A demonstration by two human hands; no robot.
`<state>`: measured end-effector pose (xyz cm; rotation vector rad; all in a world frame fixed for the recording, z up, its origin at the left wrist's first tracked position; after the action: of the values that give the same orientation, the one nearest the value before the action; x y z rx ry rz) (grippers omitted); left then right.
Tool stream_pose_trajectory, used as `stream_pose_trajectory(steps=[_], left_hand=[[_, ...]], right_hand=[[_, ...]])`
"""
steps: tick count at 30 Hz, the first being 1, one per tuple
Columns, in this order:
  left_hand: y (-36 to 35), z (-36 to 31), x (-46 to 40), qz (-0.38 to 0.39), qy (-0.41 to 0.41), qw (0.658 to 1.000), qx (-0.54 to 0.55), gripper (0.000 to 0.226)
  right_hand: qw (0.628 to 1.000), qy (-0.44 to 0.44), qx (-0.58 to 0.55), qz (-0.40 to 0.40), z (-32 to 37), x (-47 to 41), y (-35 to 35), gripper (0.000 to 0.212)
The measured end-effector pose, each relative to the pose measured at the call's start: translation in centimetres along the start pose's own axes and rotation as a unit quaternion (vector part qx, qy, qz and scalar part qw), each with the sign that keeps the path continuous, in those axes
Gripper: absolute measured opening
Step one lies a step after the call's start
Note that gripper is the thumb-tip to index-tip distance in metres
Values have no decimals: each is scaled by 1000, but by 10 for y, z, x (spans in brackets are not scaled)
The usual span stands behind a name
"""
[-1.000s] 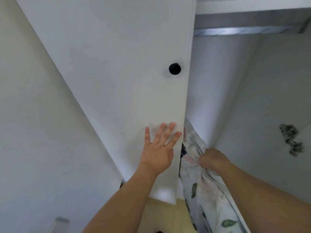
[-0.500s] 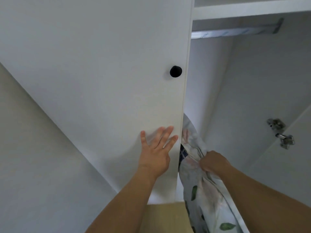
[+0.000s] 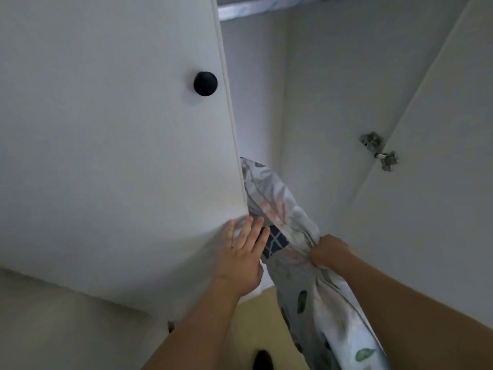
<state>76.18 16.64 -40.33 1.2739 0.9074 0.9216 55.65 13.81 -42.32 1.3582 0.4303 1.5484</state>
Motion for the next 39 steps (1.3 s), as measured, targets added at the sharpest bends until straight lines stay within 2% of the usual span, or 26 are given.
stream_pose_trajectory(steps=[4, 11, 16, 20, 25, 28, 30, 35, 39], left_hand=[[-14, -27, -19, 38, -30, 999, 0, 76], [-11, -164, -45, 54, -172, 983, 21, 79], [13, -289, -48, 42, -295, 955, -10, 79], [33, -377, -42, 20, -368, 929, -34, 76], [56, -489, -7, -13, -474, 872, -125, 72], [79, -535, 5, -54, -472, 863, -171, 66], [91, -547, 4, -64, -438, 869, -220, 66], [94, -528, -15, -42, -332, 885, -322, 61], [84, -512, -13, -66, -359, 843, -396, 46]], right_hand=[[998, -56, -39, 8, -52, 23, -5, 37], [983, -159, -88, -2, -182, 89, 8, 22], [959, -261, -107, -20, -285, 161, 11, 40], [932, -329, -150, -31, -352, 220, 3, 40], [887, -428, -171, -21, -425, 315, -21, 48], [868, -460, -184, -35, -451, 355, -31, 43], [866, -466, -175, -50, -459, 369, -32, 38], [859, -461, -205, -85, -466, 366, -42, 41], [858, -441, -242, -99, -463, 344, -47, 43]])
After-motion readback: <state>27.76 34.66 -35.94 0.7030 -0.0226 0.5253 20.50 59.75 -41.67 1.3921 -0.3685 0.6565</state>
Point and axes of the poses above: each hand's wrist, its own x-axis away from the middle knuckle, its own y-axis out of the back of the hand, z = x × y, the point moved 6 cm from there along -x, towards the middle knuckle, and after that the axes turned 5 degrees about y, right-handed, at the moved point
